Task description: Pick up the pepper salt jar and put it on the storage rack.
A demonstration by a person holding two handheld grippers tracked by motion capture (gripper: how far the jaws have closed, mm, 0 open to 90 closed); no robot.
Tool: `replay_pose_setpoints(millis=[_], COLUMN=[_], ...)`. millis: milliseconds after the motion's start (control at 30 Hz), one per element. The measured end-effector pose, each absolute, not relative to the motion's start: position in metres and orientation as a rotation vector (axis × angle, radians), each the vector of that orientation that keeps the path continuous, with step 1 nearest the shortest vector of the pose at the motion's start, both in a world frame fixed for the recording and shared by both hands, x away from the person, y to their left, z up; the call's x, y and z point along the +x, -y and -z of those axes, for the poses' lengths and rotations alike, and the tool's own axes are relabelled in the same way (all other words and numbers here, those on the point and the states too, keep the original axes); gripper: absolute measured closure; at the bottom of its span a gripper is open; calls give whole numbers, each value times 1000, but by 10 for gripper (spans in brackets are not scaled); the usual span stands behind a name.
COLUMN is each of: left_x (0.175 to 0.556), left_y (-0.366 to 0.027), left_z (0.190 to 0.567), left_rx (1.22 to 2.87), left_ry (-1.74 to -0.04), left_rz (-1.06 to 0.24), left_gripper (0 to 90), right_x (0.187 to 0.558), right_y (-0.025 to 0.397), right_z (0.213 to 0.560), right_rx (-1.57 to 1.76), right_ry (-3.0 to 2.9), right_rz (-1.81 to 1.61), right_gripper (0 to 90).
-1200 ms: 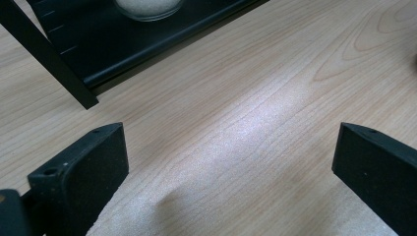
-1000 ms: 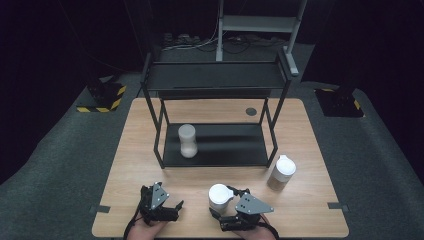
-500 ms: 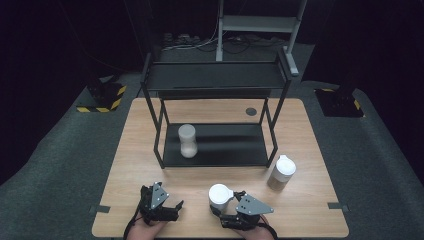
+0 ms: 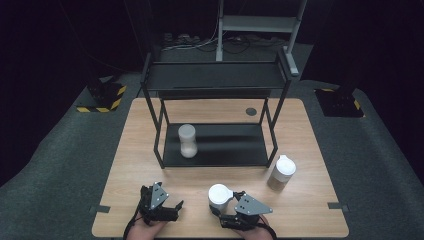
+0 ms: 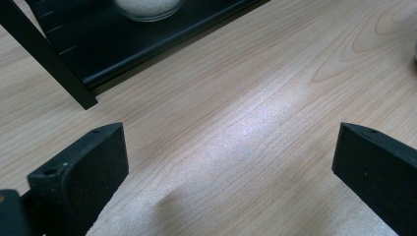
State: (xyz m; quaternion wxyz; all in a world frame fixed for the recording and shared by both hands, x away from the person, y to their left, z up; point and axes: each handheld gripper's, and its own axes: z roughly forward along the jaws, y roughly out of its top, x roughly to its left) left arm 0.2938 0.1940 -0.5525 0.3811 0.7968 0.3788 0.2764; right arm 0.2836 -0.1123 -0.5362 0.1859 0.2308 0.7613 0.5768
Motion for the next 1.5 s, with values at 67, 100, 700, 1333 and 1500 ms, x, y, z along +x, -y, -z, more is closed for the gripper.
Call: replay_pose_setpoints(millis=[67,100,700,1333,1500], left_x=[294,294,294,293,293], left_y=[-194,-194,-196,-196,-196], left_z=[552,552,552,552,552], left_rx=[2034,2034,2022,2021,2019], left_ry=[-966,-966,-964,-953,-953], left_rz=[-703,-702,-691,-691,-688], left_gripper=[6,6,6,6,6], right_x=[284,285,309,339,348], right_y=[112,113,107,100,100], right_z=[535,534,524,511,507], right_rx=[650,656,698,725,743], right_ry=[-2144,-2140,-2083,-2036,-2017], right_rz=[-1621,-1623,-1611,-1582,-1579], right_gripper=[300,301,300,300,300])
